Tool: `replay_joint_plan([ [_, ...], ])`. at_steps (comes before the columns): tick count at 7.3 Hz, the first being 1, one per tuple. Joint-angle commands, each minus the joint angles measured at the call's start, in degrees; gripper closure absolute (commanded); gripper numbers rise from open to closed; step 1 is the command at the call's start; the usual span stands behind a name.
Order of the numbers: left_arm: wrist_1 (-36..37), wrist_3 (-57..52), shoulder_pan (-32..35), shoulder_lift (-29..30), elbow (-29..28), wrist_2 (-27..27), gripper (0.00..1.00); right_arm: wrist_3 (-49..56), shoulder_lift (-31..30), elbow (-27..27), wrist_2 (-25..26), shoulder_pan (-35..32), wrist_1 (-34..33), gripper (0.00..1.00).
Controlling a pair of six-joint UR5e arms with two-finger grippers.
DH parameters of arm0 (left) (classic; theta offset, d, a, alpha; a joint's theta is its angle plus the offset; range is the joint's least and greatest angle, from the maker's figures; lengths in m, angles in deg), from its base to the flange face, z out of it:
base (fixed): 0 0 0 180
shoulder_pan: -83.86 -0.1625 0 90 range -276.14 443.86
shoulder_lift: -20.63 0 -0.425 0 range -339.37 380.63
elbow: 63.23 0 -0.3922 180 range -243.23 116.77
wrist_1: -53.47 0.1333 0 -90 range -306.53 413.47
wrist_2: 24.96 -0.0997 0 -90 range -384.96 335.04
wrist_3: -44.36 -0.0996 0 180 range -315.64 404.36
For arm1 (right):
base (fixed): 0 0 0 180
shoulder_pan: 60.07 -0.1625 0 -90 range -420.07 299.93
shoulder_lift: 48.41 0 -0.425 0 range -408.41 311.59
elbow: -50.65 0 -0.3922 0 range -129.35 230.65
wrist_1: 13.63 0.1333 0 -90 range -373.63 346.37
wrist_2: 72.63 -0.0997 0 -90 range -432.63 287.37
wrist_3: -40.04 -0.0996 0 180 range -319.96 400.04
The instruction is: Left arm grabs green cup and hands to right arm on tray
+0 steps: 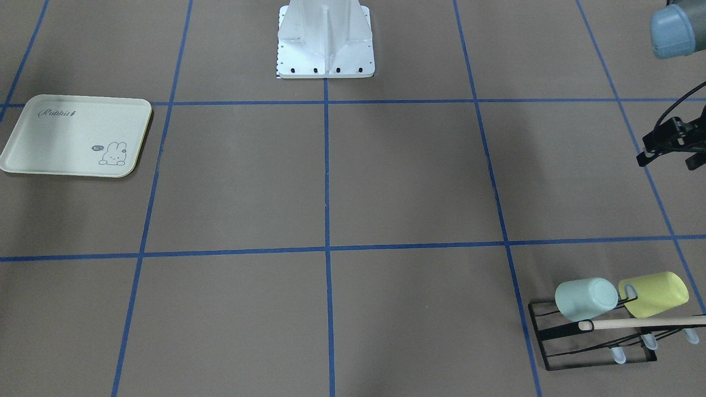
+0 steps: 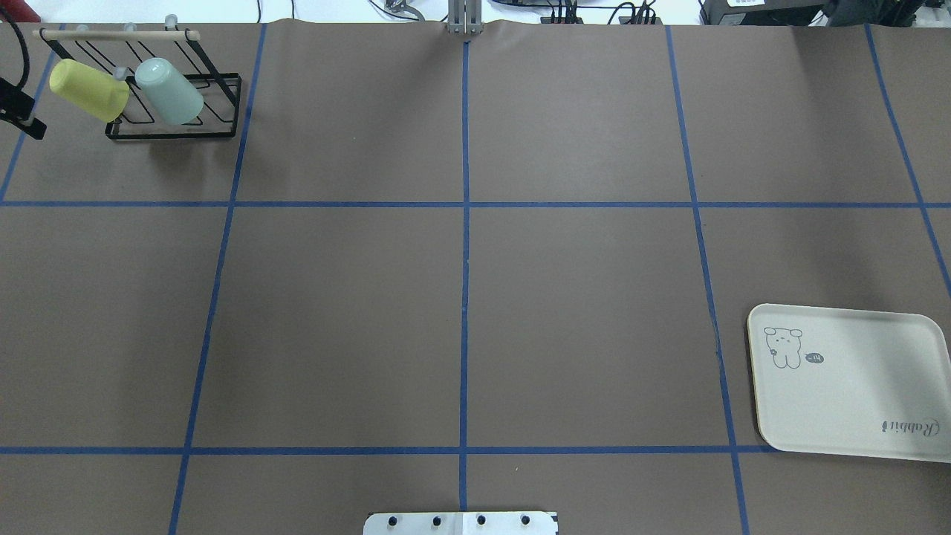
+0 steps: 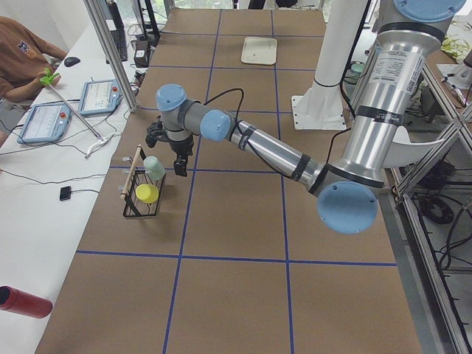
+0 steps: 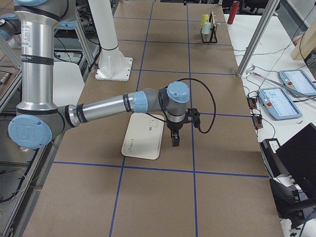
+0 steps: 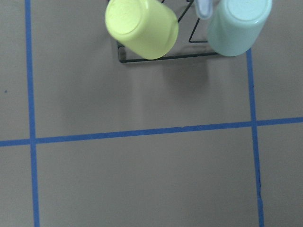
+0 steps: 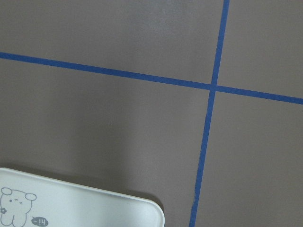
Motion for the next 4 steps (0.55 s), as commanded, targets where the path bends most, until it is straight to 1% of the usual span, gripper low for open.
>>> replay_joint_plan([
  [1, 0.02, 1.29, -2.68, 11.29, -12.23, -0.61, 0.05, 0.35, 0.03, -0.65, -0.34, 0.13, 2.98, 0.0],
  [2, -0.24, 3.39, -4.78, 15.95, -17.95, -1.22, 0.05, -0.09, 0.03, -0.83, -0.52, 0.22, 4.12, 0.0],
  [3, -0.51, 3.93, -6.28, 18.61, -22.44, -1.66, 0.05, -0.09, 0.12, -1.35, -0.43, 0.31, 4.22, 0.0],
  [4, -2.08, 3.94, -6.47, 19.24, -25.18, -1.67, 0.05, -0.09, 0.38, -1.79, -0.34, 0.31, 4.22, 0.0],
])
